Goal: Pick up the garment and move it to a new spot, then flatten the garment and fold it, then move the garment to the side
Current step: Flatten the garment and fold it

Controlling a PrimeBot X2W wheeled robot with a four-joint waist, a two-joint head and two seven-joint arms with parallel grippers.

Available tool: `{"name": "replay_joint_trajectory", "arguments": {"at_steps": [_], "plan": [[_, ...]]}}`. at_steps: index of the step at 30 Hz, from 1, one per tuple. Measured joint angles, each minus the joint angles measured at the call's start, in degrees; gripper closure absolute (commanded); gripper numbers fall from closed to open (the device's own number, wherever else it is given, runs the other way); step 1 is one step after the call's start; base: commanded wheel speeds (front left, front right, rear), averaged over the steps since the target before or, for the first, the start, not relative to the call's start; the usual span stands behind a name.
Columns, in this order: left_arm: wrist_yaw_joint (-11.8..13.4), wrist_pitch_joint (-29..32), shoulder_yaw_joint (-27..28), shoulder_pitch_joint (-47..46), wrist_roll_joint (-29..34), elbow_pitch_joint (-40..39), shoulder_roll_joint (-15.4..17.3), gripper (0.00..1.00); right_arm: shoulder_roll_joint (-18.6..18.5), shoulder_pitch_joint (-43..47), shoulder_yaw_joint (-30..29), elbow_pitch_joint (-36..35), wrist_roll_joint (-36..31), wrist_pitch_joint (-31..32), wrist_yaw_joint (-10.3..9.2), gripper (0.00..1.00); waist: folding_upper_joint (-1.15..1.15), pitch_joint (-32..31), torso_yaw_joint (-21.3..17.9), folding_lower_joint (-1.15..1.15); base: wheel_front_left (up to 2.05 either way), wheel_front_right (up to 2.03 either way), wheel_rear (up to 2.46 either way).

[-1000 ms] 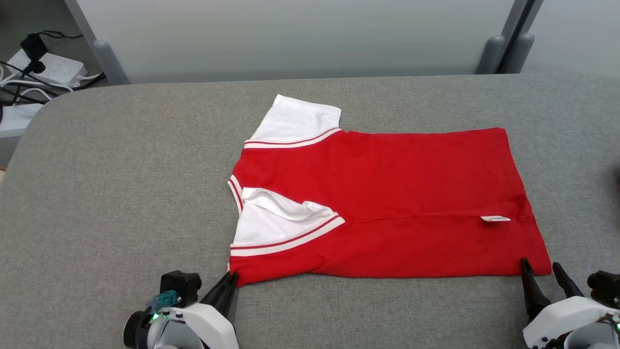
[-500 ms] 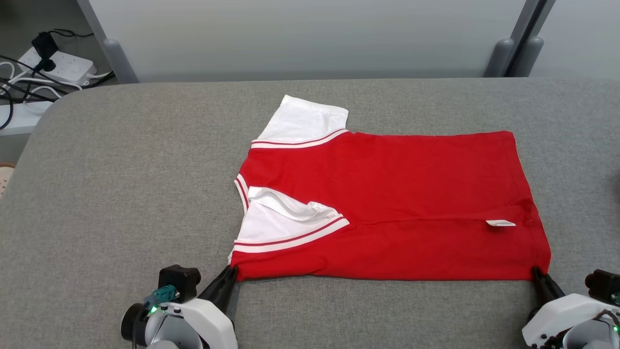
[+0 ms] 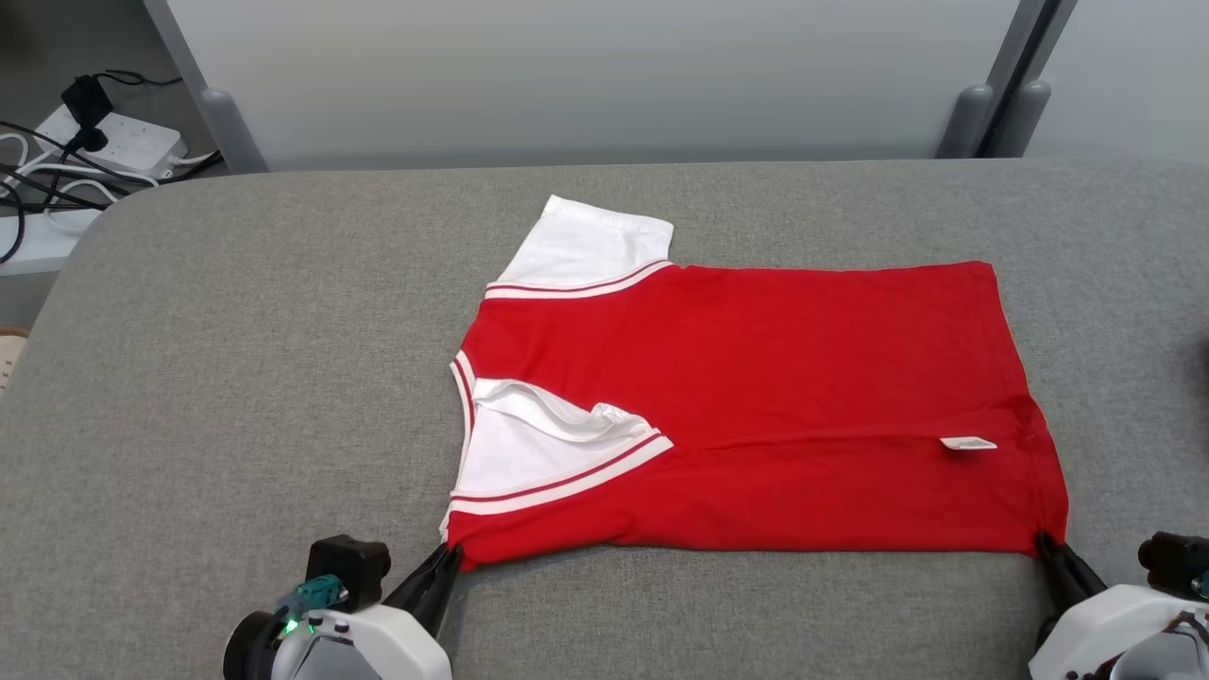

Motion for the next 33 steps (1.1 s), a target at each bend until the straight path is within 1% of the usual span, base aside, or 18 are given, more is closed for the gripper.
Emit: {"name": "replay_joint_trajectory", "arguments": {"at_steps": [2,3,6,13,17,20,27,31,32,33], "plan": [[0.6,1.5,-0.2,1.5,0.0,-2.8,1.1,1.0,-0.6,1.0,0.9,-1.1,0.9,0.0,0.0,1.0,0.0,0.1,-0.1,0.0,0.0,0.0,0.0],[2.0,2.9,-0.1,3.0,0.0,-6.3,2.1,1.0,-1.5,1.7,1.9,-2.0,1.5,0.1,0.0,1.0,0.0,0.2,-0.2,0.0,0.0,0.0,0.0],[3.6,5.1,0.0,5.1,0.0,-11.5,3.2,1.0,-2.8,2.8,2.4,-3.8,2.6,0.5,0.0,1.0,0.0,0.3,-0.3,0.0,0.0,0.0,0.0],[6.8,10.6,0.1,9.5,0.1,-22.1,6.4,1.0,-5.8,5.2,2.3,-8.1,3.9,1.2,0.01,1.0,0.0,0.8,-0.6,0.0,0.0,0.0,0.0],[8.1,13.7,0.2,11.6,0.0,-26.6,8.0,1.0,-6.8,6.6,1.8,-9.9,4.4,2.9,0.01,1.0,0.0,1.1,-0.6,0.0,0.0,0.0,0.0],[8.3,14.4,0.0,12.1,-0.4,-26.3,7.9,1.0,-6.7,7.1,1.6,-10.2,4.5,4.2,0.01,1.0,0.0,1.4,-0.6,0.0,0.0,0.0,0.0],[7.5,14.2,-1.3,11.5,-1.2,-19.8,6.0,1.0,-5.7,6.9,0.8,-9.5,3.1,4.9,0.01,1.0,0.0,1.3,-0.6,0.0,0.0,0.0,0.0],[7.1,12.0,-1.3,11.2,-1.2,-17.1,5.6,1.0,-5.1,6.9,0.2,-8.7,1.9,4.9,0.01,1.0,0.0,0.9,-0.7,0.0,0.0,0.0,0.0],[7.1,11.3,-1.2,11.1,-1.2,-16.4,5.2,0.95,-5.0,6.9,0.1,-8.6,1.6,4.9,0.01,1.0,0.0,0.8,-0.7,0.0,0.0,0.0,0.0],[7.1,10.7,-1.1,10.9,-1.7,-15.7,4.7,0.78,-4.9,6.9,0.0,-8.4,1.4,4.8,0.01,0.85,0.0,0.6,-0.7,0.0,0.0,0.0,0.0]]}}
